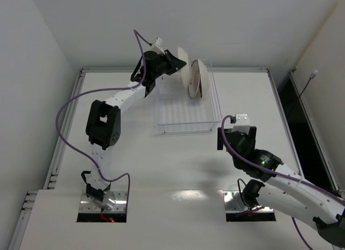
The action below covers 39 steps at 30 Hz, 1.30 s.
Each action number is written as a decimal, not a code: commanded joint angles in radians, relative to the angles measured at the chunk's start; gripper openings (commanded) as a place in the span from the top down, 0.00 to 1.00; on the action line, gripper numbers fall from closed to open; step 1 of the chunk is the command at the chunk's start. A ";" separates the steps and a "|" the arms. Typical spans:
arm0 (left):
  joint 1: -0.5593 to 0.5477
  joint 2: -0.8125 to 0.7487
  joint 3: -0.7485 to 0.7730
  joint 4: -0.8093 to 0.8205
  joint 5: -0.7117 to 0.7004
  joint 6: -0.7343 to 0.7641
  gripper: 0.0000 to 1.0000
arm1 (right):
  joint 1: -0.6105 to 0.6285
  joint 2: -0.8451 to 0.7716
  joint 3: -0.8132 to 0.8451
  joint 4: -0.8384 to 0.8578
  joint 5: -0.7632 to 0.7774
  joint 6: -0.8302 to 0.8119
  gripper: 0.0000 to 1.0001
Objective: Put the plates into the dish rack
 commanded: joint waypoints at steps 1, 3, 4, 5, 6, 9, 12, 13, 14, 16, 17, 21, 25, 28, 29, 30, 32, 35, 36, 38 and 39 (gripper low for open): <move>-0.031 -0.071 0.035 0.151 -0.010 -0.026 1.00 | 0.005 0.007 0.005 0.027 0.027 0.018 0.14; -0.042 -0.080 0.035 0.162 -0.010 -0.026 1.00 | 0.005 0.007 0.005 0.027 0.027 0.018 0.14; -0.042 -0.080 0.022 0.180 -0.010 -0.039 1.00 | 0.005 0.007 0.005 0.027 0.027 0.018 0.14; -0.051 -0.070 0.022 0.223 0.004 -0.052 1.00 | 0.005 0.007 0.005 0.027 0.027 0.018 0.14; -0.051 -0.069 0.022 0.242 0.004 -0.078 1.00 | 0.005 0.007 0.005 0.027 0.018 0.018 0.14; -0.061 -0.059 -0.002 0.305 0.018 -0.104 1.00 | 0.005 0.007 0.005 0.027 0.018 0.018 0.14; -0.071 -0.059 -0.011 0.305 0.018 -0.104 1.00 | 0.005 0.007 0.005 0.027 0.018 0.018 0.14; -0.071 -0.059 -0.011 0.305 0.007 -0.092 1.00 | 0.005 0.007 0.005 0.027 0.018 0.018 0.14; -0.071 -0.069 -0.022 0.284 -0.007 -0.092 1.00 | 0.005 0.007 0.005 0.027 0.018 0.018 0.14; -0.080 -0.086 -0.033 0.268 -0.025 -0.060 1.00 | 0.005 0.007 0.005 0.027 0.018 0.018 0.14; -0.081 -0.102 -0.047 0.259 -0.045 -0.050 1.00 | 0.005 0.007 0.005 0.027 0.018 0.018 0.14; -0.081 -0.128 -0.068 0.205 -0.081 -0.004 1.00 | 0.005 0.007 0.005 0.027 0.018 0.018 0.14; -0.081 -0.138 -0.088 0.205 -0.091 0.008 1.00 | 0.005 0.017 0.005 0.027 0.018 0.018 0.14; -0.081 -0.128 -0.088 0.184 -0.091 0.008 1.00 | 0.005 0.017 0.005 0.027 0.018 0.018 0.14; -0.081 -0.128 -0.088 0.184 -0.091 0.008 1.00 | 0.005 0.017 0.005 0.027 0.018 0.018 0.14; -0.081 -0.116 -0.078 0.156 -0.100 0.019 1.00 | 0.005 0.017 0.005 0.027 0.018 0.018 0.14; -0.081 -0.105 -0.064 0.145 -0.101 0.031 1.00 | 0.005 0.017 0.005 0.027 0.018 0.018 0.14; -0.081 -0.066 -0.016 0.104 -0.068 0.051 0.97 | 0.005 0.026 0.005 0.027 0.018 0.018 0.14; -0.081 -0.056 0.023 0.092 -0.056 0.051 0.97 | 0.005 0.026 0.005 0.027 0.018 0.018 0.14; -0.099 -0.018 0.077 0.029 -0.056 0.091 0.93 | 0.005 0.026 0.005 0.027 0.018 0.018 0.14; -0.099 -0.002 0.108 0.004 -0.056 0.104 0.91 | 0.005 0.026 0.005 0.027 0.018 0.018 0.14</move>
